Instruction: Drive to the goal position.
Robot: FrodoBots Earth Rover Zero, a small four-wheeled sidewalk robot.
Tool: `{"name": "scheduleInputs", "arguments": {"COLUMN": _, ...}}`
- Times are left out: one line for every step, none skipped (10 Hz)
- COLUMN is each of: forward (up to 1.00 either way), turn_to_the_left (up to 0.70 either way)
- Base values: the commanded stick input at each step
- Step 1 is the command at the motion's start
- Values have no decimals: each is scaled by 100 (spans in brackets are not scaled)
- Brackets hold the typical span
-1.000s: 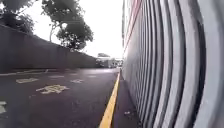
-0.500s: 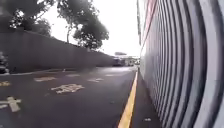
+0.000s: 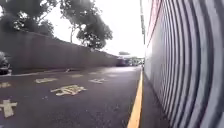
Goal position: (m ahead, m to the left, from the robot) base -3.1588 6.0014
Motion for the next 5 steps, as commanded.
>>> {"name": "scheduleInputs", "arguments": {"forward": 33, "turn_to_the_left": -80}}
{"name": "scheduleInputs", "arguments": {"forward": 33, "turn_to_the_left": -80}}
{"name": "scheduleInputs", "arguments": {"forward": 33, "turn_to_the_left": -80}}
{"name": "scheduleInputs", "arguments": {"forward": 33, "turn_to_the_left": -80}}
{"name": "scheduleInputs", "arguments": {"forward": 33, "turn_to_the_left": -79}}
